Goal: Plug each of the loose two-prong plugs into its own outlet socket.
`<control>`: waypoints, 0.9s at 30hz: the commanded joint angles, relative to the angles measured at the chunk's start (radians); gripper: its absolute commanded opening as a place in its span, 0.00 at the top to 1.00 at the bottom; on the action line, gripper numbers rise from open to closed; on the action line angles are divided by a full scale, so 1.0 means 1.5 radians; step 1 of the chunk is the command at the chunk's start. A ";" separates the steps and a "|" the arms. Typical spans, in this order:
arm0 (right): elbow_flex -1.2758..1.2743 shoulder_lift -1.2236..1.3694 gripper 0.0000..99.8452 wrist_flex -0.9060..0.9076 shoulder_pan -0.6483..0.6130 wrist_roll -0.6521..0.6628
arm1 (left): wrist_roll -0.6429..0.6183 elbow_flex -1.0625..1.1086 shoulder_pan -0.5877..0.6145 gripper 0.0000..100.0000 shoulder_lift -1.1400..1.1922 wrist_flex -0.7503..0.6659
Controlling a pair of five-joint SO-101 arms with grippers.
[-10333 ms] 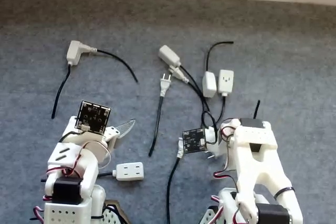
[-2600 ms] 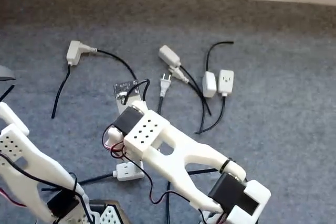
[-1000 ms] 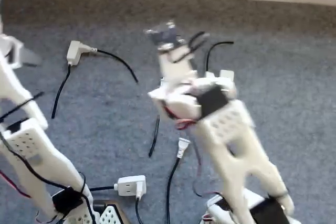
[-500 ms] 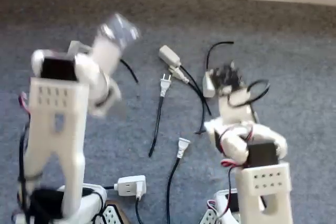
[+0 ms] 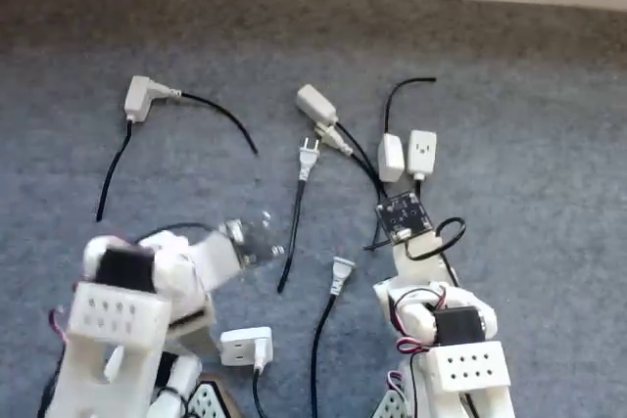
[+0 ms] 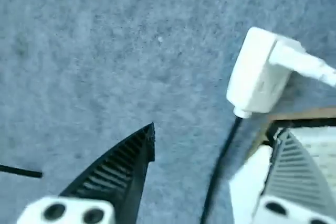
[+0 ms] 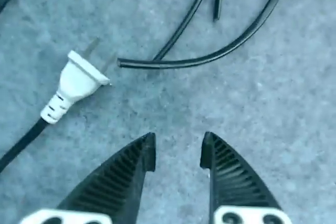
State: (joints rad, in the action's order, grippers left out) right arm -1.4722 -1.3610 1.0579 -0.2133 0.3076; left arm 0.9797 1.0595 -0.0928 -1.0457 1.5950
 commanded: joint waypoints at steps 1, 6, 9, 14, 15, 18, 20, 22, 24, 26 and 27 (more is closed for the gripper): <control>-0.014 -0.010 0.86 -0.024 0.024 0.003 | 0.017 0.086 -0.058 0.67 -0.036 -0.042; -0.059 -0.010 0.86 -0.060 0.050 0.003 | 0.017 0.145 -0.137 0.67 -0.054 -0.095; -0.061 -0.010 0.86 -0.058 0.050 0.002 | -0.007 0.172 -0.176 0.67 -0.054 -0.130; -0.061 -0.010 0.86 -0.059 0.050 0.002 | -0.049 0.198 -0.244 0.67 -0.053 -0.167; -0.061 -0.010 0.86 -0.059 0.049 0.002 | -0.051 0.206 -0.251 0.67 -0.053 -0.179; -0.061 -0.010 0.86 -0.059 0.048 0.002 | -0.051 0.236 -0.256 0.68 -0.051 -0.215; -0.061 -0.010 0.86 -0.060 0.048 0.002 | -0.048 0.252 -0.259 0.72 -0.051 -0.229; -0.062 -0.010 0.86 -0.060 0.047 0.002 | -0.019 0.259 -0.260 0.80 -0.051 -0.230; -0.062 -0.010 0.86 -0.060 0.047 0.002 | 0.018 0.258 -0.255 0.87 -0.051 -0.227; -0.063 -0.010 0.86 -0.061 0.047 0.002 | 0.025 0.254 -0.255 0.94 -0.051 -0.226; -0.063 -0.010 0.86 -0.061 0.047 0.002 | 0.027 0.254 -0.255 0.96 -0.050 -0.226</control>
State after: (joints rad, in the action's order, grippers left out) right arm -1.5689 -1.3656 0.9812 -0.1504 0.3076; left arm 0.9996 1.4415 -0.4733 -1.1224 1.2559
